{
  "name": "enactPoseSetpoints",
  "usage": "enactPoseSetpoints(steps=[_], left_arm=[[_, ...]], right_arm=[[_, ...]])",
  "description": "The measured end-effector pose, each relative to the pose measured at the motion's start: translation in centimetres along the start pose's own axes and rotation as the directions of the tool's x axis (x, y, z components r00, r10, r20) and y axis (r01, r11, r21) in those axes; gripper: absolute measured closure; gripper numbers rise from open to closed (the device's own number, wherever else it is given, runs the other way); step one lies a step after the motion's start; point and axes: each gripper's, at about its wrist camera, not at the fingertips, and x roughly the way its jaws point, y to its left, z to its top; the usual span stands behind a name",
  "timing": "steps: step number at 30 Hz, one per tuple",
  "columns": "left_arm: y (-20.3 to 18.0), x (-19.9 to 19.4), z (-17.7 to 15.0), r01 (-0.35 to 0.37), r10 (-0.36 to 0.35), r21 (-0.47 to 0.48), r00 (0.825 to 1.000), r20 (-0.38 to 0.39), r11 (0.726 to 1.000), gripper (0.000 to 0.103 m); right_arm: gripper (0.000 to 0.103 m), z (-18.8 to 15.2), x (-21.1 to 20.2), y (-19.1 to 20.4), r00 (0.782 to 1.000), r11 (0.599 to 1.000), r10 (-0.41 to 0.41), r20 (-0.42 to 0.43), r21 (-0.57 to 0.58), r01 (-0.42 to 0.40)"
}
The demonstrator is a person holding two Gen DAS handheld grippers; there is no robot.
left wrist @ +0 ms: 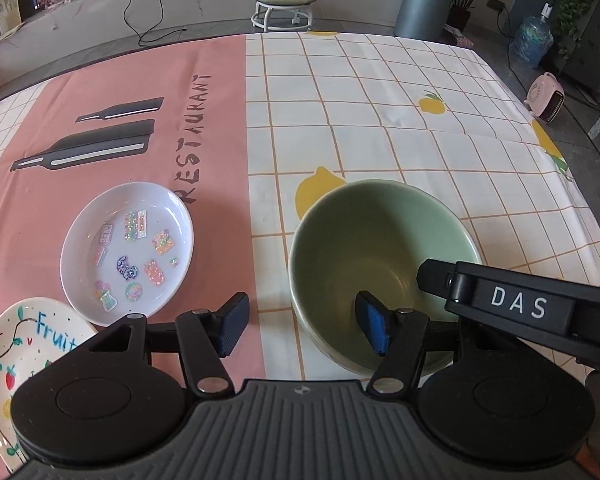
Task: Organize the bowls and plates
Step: 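Close the left gripper on the green bowl rim while the right gripper grips it too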
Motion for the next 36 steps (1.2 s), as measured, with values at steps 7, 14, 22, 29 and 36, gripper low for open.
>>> enactPoseSetpoints(steps=[7, 14, 22, 29, 36], left_arm=[[-0.4, -0.3, 0.3, 0.022, -0.021, 0.029, 0.999, -0.029, 0.999, 0.055], [-0.9, -0.7, 0.6, 0.018, -0.016, 0.043, 0.999, -0.050, 0.999, 0.074], [0.7, -0.3, 0.1, 0.107, -0.110, -0.053, 0.992, -0.060, 0.993, 0.069], [1.9, -0.5, -0.5, 0.149, -0.152, -0.106, 0.988, -0.021, 0.983, 0.068], [4.4, -0.1, -0.5, 0.235, -0.247, -0.269, 0.969, -0.010, 0.934, 0.069]], right_arm=[[0.060, 0.0, 0.0, 0.0, 1.000, 1.000, 0.022, -0.018, 0.008, -0.022], [0.073, -0.2, -0.2, -0.2, 0.997, 0.997, 0.065, -0.032, 0.043, -0.064], [0.084, -0.1, 0.0, -0.4, 0.991, 0.991, 0.122, -0.050, 0.056, -0.119], [0.081, -0.1, 0.6, -1.1, 0.979, 0.980, 0.180, -0.101, 0.106, -0.169], [0.084, -0.2, 0.8, -1.5, 0.971, 0.971, 0.213, -0.112, 0.135, -0.198]])
